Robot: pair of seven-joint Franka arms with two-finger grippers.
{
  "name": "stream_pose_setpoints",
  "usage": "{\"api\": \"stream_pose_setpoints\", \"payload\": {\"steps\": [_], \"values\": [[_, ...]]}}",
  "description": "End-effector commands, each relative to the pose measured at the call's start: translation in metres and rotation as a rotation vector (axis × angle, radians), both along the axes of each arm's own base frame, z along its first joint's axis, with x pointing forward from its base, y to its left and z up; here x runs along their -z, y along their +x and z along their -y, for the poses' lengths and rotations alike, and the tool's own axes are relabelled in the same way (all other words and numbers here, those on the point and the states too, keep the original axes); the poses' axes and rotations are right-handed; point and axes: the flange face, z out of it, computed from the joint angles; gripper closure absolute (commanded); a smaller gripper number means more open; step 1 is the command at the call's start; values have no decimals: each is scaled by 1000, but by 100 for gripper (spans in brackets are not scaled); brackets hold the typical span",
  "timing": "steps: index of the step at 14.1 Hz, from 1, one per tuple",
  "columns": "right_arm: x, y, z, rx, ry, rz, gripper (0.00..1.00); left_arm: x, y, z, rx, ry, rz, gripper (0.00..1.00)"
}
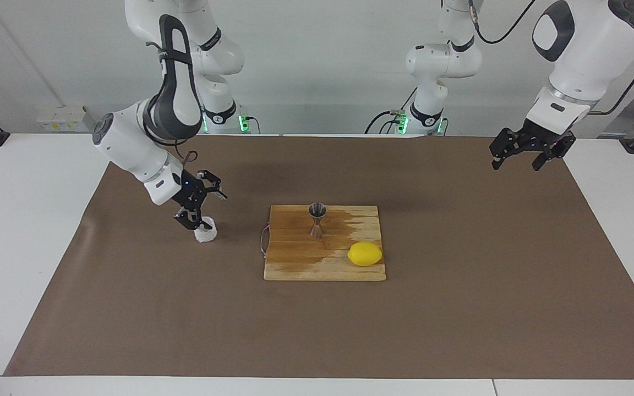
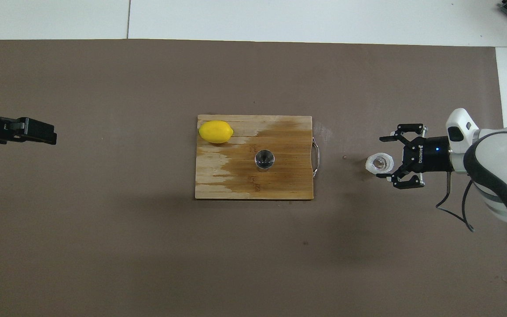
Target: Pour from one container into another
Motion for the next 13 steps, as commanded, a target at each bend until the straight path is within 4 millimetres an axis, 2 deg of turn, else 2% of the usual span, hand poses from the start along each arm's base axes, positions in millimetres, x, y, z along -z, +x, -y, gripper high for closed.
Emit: {"api": "stream_pose_setpoints", "payload": {"steps": [1,4,6,10,12,13], "values": [[-1,-1,-19,159,-149,-81,0,-1,-9,-3,-6,-7,-5,0],[-13,-7,-32,347,-289,-137,0,-1,-9,-3,-4,-7,-5,0],[-20,-5,-27,479,-376,-176,0,-1,-9,-3,-4,-7,-5,0],[-47,-9,-25,901,-448,-300,0,-1,-9,-3,-4,-7,-5,0],[-79,-6,-26,1032,-442,-341,0,-1,-9,-3,-4,-7,-5,0],[-101,-3,-26,1054,-441,-350,0,-1,-9,-3,-6,-7,-5,0]]}}
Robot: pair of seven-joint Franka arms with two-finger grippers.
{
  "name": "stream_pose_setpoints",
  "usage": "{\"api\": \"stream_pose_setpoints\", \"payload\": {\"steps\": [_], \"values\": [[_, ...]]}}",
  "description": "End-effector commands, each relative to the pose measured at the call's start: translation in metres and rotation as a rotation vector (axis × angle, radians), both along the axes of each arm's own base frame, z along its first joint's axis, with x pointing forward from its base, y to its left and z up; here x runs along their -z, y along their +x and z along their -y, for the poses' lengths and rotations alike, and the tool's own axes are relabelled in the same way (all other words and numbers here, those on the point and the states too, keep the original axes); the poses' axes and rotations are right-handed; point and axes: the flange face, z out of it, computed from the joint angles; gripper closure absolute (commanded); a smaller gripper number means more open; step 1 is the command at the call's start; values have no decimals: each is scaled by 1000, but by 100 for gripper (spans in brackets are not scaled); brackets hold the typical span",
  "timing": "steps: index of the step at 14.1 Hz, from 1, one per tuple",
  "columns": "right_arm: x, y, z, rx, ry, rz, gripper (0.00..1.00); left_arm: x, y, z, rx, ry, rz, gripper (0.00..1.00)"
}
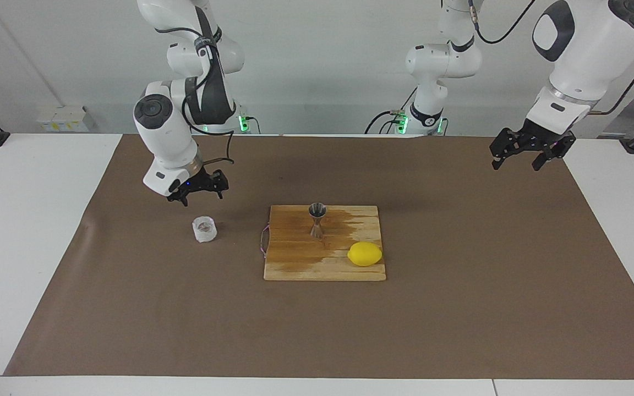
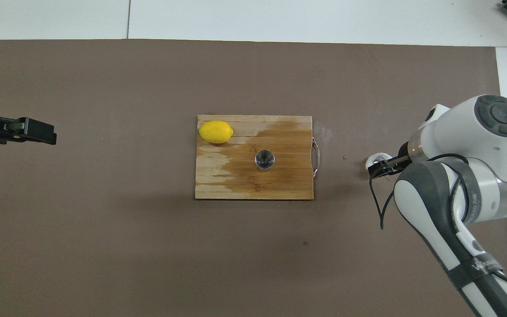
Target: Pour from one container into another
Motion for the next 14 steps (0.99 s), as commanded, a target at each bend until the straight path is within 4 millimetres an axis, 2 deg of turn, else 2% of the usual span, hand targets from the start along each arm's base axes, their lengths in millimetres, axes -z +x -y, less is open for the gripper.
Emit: {"api": "stream_pose_setpoints", "payload": {"steps": [1,3,5,6,8,14], "values": [[-66,7,6,103,-20,-8,0,-1,-9,-3,-3,-7,-5,0],[-122,9,13,123,-11,-15,0,-1,-9,-3,-3,-7,-5,0],[-164,0,22,172,-5,14,0,-1,-9,-3,-3,-7,-5,0],[-185,-5,33,199,0,56,0,-1,-9,-3,-5,-7,-5,0],[-199,-11,37,209,3,72,0,-1,-9,-3,-3,-7,-5,0],[-198,-12,36,189,1,82,0,-2,-8,-3,-4,-7,-2,0]]}}
